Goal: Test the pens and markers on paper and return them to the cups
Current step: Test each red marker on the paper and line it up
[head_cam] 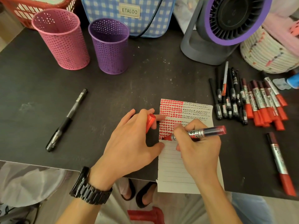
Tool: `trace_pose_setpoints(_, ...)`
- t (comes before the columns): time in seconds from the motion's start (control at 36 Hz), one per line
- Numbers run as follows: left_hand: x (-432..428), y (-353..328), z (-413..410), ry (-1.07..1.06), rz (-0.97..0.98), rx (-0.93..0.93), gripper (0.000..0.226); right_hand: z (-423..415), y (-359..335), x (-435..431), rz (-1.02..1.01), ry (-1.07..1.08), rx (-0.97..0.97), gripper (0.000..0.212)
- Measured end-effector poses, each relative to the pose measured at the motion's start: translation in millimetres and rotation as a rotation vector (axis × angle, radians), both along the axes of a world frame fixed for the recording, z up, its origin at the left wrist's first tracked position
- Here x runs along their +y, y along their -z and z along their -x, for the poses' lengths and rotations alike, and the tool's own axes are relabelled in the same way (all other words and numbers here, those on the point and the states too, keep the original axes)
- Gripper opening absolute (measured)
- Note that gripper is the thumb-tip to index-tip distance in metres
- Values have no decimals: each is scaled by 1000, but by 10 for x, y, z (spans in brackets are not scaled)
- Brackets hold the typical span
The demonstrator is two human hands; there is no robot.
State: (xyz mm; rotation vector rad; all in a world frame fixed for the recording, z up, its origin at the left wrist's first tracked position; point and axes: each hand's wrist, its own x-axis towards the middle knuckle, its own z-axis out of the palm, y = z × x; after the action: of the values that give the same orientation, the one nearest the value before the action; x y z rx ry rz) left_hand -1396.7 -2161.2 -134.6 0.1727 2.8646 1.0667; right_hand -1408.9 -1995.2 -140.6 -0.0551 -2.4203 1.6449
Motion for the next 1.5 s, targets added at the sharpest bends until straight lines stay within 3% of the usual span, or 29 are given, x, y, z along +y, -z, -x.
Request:
trace_pose_setpoints(0.83, -2, 30, 9, -8, -4, 7, 47, -3, 25, 7, -11, 3, 45, 27)
trace_pose_setpoints(1.11, -17, 61, 16, 10, -10, 3, 44, 73, -166, 180, 654, 72, -193, 39)
trace_pose_setpoints(1.33, -23, 52, -56, -6, -52, 69, 28, -170, -353, 565, 887, -2, -217, 31)
trace_pose_setpoints(1.42, -17, -52, -105, -21, -192, 98, 15, -330, -374, 724, 977, -12, -270, 40)
trace_pose_setpoints(1.5, -16, -127, -169, -89, -318, 135, 20, -503, -386, 833, 978, -11, -299, 43)
